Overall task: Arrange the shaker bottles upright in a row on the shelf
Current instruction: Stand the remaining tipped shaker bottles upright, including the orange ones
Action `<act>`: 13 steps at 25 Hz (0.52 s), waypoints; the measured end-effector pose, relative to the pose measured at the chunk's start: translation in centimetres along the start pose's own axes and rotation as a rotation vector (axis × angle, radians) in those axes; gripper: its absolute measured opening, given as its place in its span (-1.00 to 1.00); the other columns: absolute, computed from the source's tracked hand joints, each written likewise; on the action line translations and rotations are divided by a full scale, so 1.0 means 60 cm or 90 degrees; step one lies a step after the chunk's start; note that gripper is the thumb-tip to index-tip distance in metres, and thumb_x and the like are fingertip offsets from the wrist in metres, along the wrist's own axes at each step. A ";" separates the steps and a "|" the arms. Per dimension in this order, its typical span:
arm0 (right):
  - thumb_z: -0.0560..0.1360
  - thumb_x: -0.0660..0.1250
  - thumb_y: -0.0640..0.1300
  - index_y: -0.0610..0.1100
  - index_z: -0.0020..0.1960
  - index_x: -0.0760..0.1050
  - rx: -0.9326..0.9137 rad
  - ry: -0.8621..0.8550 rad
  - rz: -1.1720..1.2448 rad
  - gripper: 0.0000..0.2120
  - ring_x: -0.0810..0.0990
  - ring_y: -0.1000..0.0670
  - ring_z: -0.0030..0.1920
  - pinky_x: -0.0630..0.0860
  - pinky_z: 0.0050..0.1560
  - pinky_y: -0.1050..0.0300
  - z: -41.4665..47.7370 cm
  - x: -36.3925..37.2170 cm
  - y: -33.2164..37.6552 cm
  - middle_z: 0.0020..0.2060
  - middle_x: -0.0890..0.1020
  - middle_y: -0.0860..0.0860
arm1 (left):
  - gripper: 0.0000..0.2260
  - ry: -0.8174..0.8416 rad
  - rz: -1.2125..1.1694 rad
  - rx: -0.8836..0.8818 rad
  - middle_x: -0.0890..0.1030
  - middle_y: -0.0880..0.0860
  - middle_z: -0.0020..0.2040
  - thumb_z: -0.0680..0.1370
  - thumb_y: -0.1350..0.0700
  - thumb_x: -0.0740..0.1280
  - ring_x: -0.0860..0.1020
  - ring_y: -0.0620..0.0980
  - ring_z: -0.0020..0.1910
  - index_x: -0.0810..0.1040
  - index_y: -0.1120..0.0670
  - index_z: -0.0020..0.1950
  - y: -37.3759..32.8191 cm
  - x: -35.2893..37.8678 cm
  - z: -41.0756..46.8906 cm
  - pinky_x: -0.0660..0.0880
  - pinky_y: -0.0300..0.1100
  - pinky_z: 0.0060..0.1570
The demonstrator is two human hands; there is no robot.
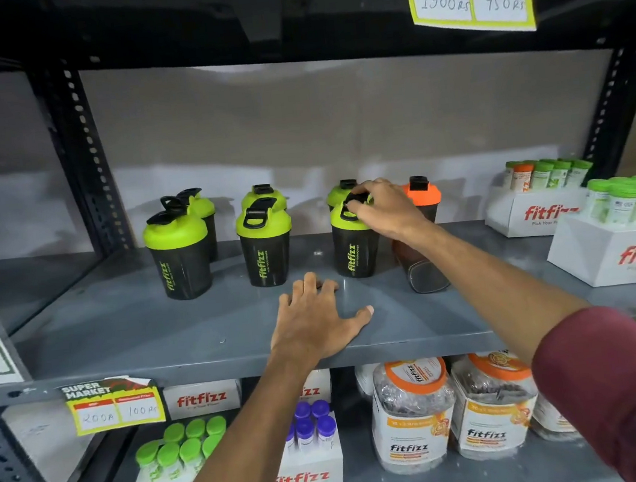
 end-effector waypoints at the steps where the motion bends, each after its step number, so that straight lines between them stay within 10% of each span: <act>1: 0.56 0.27 -0.01 -0.10 0.41 0.49 0.000 0.008 0.018 -0.56 0.45 -0.13 0.40 0.37 0.41 -0.07 -0.002 0.002 -0.001 0.37 0.51 -0.09 | -0.27 0.003 0.002 -0.002 0.36 0.05 0.39 0.51 -0.46 0.12 0.32 0.08 0.40 0.38 0.00 0.49 0.000 0.001 0.000 0.27 0.06 0.40; 8: 0.62 0.12 0.10 0.05 0.53 0.30 0.017 0.003 0.095 -0.50 0.27 -0.09 0.55 0.13 0.54 -0.22 -0.022 -0.019 -0.027 0.55 0.32 -0.02 | -0.28 0.018 0.000 0.000 0.36 0.05 0.40 0.52 -0.45 0.13 0.32 0.08 0.43 0.37 -0.01 0.51 -0.002 -0.004 -0.003 0.26 0.07 0.43; 13: 0.57 0.15 0.25 -0.13 0.47 0.37 0.150 -0.095 -0.137 -0.38 0.37 -0.24 0.43 0.36 0.35 -0.15 -0.042 -0.105 -0.120 0.38 0.44 -0.18 | -0.26 0.052 -0.005 -0.033 0.32 0.14 0.46 0.52 -0.43 0.17 0.28 0.15 0.48 0.36 0.04 0.53 -0.028 0.003 -0.009 0.27 0.11 0.47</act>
Point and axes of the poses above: each hand's wrist, its own z-axis towards the middle knuckle, its own x-axis out of the palm, y = z × x, the point moved 10 cm from there along z, towards the middle knuckle
